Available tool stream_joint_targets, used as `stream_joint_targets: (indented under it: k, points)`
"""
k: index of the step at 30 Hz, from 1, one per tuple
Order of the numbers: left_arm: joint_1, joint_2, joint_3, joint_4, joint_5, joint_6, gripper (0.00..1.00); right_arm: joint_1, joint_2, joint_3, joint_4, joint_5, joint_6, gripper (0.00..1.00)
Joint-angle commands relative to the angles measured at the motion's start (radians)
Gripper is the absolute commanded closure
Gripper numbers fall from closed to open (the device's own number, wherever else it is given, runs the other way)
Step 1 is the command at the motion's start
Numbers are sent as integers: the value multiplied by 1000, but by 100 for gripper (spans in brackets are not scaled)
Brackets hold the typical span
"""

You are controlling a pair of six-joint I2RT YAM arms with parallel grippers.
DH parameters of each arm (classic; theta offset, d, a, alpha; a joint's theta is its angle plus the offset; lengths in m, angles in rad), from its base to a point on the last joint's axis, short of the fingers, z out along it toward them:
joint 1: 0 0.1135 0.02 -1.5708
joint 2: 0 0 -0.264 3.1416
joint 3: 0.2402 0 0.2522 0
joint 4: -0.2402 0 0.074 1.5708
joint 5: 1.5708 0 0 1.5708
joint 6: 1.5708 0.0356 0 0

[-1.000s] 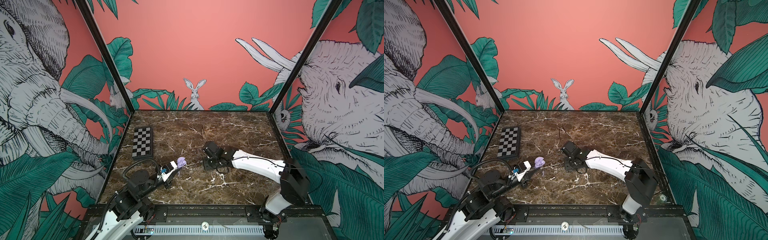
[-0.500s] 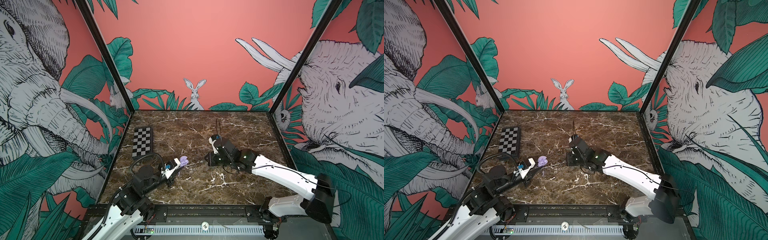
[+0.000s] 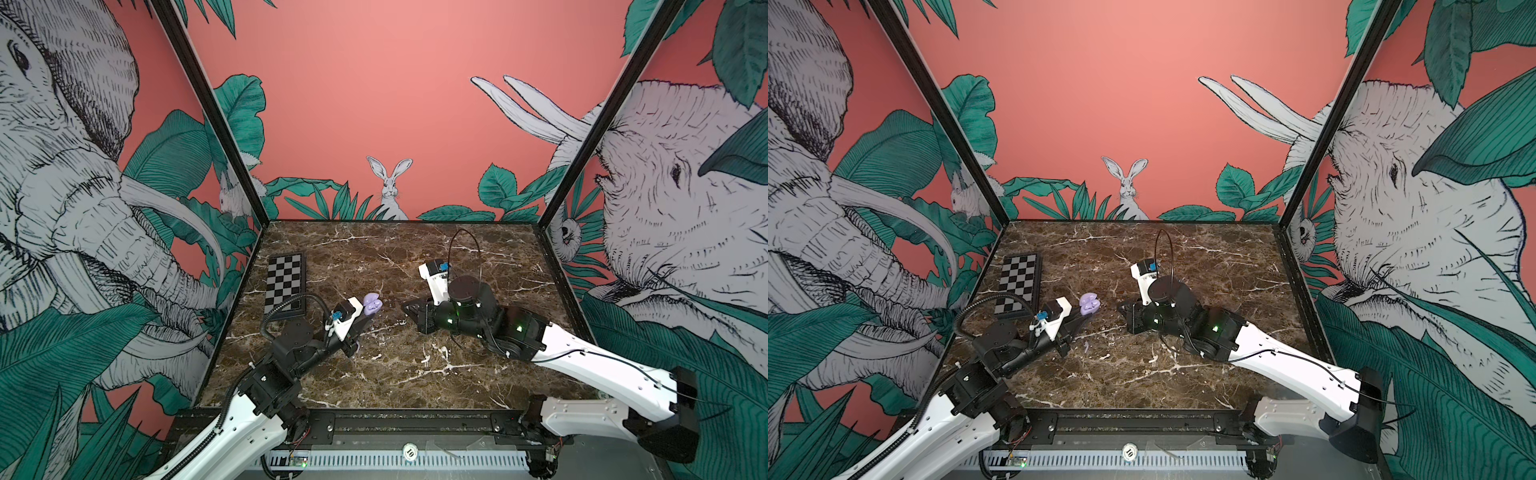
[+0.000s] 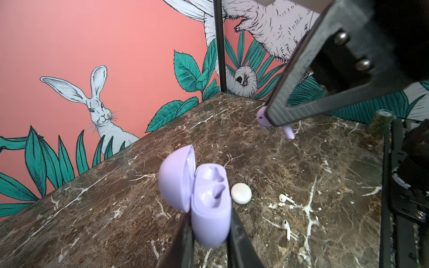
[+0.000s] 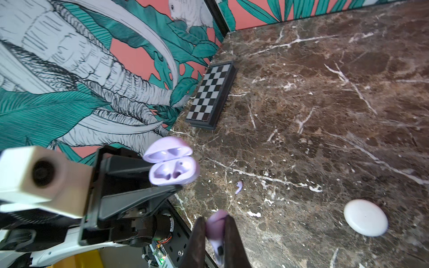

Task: Insert wireless bluetooth earbuds into charging case
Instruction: Insert the wireless bluetooth earbud into the charging case.

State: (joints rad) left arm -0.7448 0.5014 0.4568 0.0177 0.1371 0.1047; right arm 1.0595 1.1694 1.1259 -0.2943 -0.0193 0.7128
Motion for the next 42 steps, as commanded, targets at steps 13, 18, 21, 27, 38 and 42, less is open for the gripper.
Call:
stream_joint_targets:
  k: [13,18,21,27,38,42]
  points:
    - [-161,55,-144,441,-226,-16,100,64,28,57,200,163,-49,100]
    - [-198,57,-160,493,-253,7,100,88,34,46,238,192,-74,100]
    - [-203,60,-175,524,-244,6,100,94,34,29,265,196,-80,100]
    - [-210,57,-196,568,-233,1,100,109,42,6,287,214,-94,100]
    - [-212,46,-196,562,-211,-5,100,126,82,3,307,221,-106,100]
    - [-212,41,-202,557,-215,-5,100,134,87,6,308,225,-111,100]
